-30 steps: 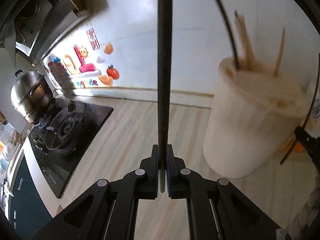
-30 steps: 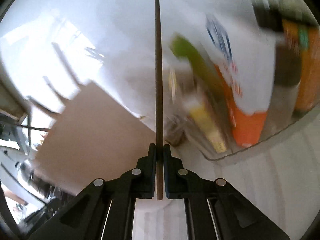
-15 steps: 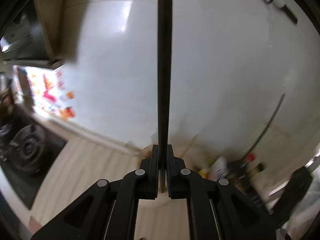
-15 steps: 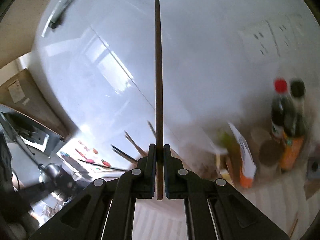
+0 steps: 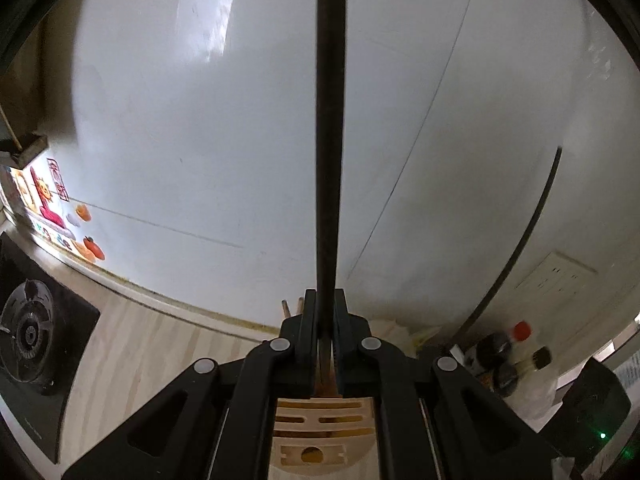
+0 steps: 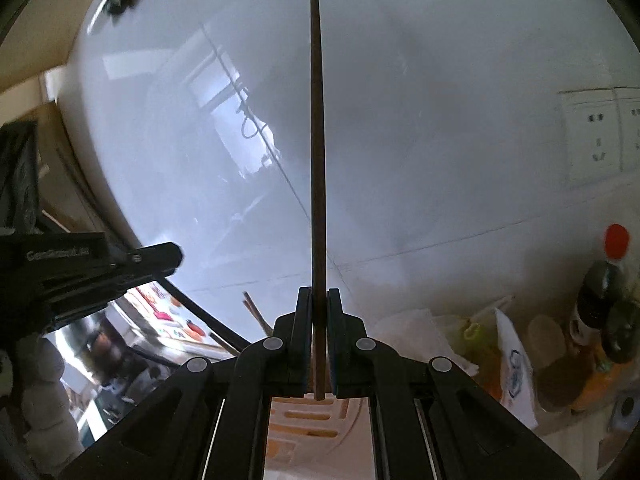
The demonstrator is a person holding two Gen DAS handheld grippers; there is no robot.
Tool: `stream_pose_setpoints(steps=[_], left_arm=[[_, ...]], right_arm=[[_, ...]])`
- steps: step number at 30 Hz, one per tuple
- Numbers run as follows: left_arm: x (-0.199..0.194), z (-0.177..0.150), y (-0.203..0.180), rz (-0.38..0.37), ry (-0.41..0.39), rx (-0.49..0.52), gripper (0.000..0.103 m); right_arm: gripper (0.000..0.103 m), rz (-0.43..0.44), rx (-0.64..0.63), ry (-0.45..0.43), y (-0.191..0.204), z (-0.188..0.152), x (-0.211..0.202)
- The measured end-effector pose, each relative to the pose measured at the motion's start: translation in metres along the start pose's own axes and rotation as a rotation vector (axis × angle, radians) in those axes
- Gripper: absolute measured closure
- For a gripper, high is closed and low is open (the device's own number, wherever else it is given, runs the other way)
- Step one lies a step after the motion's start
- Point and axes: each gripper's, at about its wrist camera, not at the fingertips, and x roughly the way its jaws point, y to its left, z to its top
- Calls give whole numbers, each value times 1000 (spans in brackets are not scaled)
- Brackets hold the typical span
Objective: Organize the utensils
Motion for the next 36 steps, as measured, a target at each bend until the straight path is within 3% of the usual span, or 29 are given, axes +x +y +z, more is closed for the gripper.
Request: stream_pose_setpoints(steps=[12,19,22,24,25,28,29,30,36], left_arm=[[32,-8,11,9,108,27,99],[21,-6,13,-4,110,10,97],[0,-1,10,-6,73,17,79],[-18,3,9,-6,34,20,33],[-29,4,9,4,7,20,26],[-58,2,10,35,-51,28,15],[-65,0,10,54,-61,34,4],[-73,-4,10,68,-78,42,0],[-98,-52,9,164,-85,101,0]], right_arm=[[96,-1,-27,29,4,-17,42],[96,20,-87,90,17,-18,52],[93,34,-91,116,16,-13,42],[78,34,-91,115,17,-8,30],[66,38,-86,111,16,-6,25],[57,25,-58,86,11,-1,-4],[56,18,-47,75,8,1,-15],[56,8,-35,65,4,1,-26],[41,-147,54,49,-23,-7,-93]])
